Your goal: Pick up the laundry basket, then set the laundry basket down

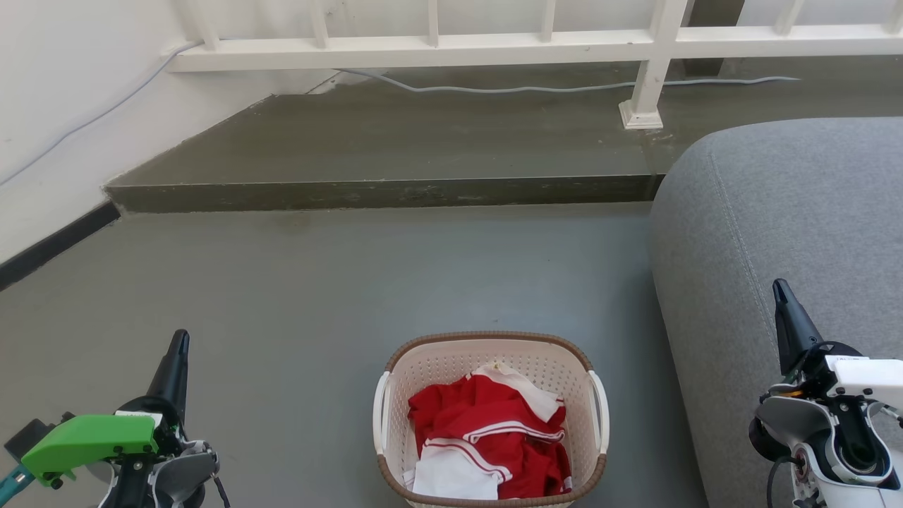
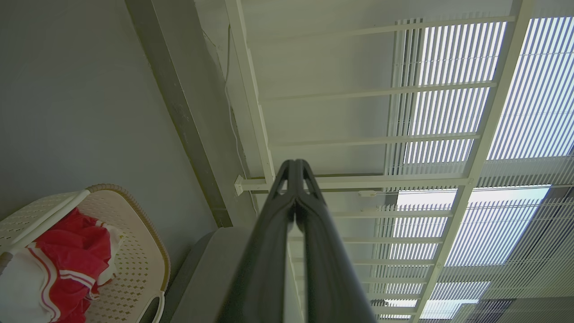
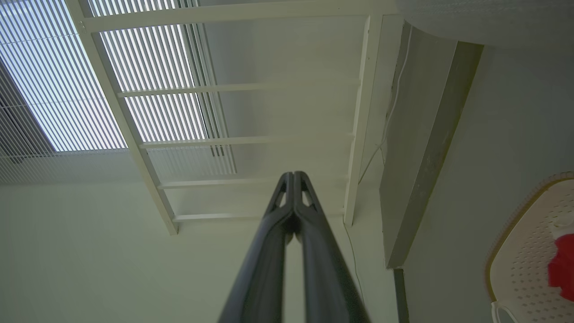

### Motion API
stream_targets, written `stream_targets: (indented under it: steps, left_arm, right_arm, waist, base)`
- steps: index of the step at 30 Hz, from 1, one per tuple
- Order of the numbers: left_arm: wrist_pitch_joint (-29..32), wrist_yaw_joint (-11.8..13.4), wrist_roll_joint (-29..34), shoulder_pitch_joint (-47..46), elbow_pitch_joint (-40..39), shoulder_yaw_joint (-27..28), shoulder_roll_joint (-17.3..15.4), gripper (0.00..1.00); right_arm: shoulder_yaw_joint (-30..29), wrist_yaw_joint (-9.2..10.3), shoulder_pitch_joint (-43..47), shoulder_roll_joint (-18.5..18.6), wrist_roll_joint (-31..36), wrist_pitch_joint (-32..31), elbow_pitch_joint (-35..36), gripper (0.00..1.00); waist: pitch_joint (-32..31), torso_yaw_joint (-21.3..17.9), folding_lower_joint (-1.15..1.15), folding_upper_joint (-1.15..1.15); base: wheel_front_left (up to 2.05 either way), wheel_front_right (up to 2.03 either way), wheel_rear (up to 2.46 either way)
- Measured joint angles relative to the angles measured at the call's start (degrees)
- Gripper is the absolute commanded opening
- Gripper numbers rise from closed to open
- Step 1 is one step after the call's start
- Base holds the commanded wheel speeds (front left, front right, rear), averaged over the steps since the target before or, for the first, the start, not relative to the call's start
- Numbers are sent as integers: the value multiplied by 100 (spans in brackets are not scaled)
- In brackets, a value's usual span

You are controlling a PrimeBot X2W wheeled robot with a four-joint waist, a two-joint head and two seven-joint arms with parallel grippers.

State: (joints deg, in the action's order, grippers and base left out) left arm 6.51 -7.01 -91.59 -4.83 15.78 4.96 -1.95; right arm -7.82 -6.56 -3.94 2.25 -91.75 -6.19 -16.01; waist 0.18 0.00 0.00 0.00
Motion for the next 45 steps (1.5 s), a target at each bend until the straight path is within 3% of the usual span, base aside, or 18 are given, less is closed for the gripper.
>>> stream_targets:
  steps: [45]
  left_arm:
    - [0,0,0,0,-1,-1,0,0]
  right_arm:
    - [1,0,0,0,0,0,1,0]
  waist:
    - [0,0,0,0]
  base:
    - [0,0,0]
